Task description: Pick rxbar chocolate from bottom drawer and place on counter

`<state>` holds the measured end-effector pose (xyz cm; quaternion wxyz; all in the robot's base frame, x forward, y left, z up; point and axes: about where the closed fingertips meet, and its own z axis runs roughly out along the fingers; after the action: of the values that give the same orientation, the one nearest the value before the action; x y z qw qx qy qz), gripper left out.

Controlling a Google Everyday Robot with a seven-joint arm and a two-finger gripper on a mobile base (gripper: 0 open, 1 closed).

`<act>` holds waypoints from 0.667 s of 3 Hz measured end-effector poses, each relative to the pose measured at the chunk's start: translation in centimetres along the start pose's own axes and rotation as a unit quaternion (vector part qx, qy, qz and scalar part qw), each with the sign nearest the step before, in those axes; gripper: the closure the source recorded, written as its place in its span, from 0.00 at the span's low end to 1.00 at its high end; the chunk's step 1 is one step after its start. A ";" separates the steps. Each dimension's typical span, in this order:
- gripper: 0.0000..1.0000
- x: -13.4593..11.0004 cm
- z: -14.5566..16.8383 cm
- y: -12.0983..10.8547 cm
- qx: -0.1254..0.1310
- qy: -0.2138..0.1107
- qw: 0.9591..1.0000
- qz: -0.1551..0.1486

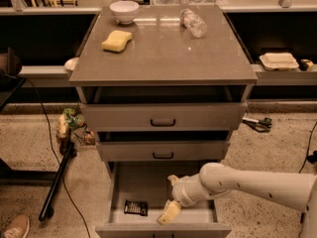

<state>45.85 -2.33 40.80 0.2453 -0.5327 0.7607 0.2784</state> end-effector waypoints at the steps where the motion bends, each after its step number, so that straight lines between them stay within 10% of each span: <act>1: 0.00 0.8 4.2 -1.1 -0.020 -0.002 1.000 -0.016; 2: 0.00 0.8 10.4 -1.9 -0.037 -0.021 0.998 -0.036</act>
Offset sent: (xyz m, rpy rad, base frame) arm 0.0403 0.1113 -0.1448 0.1185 -0.0342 0.1434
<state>48.16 3.74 32.38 0.2513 -0.5624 0.7247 0.3088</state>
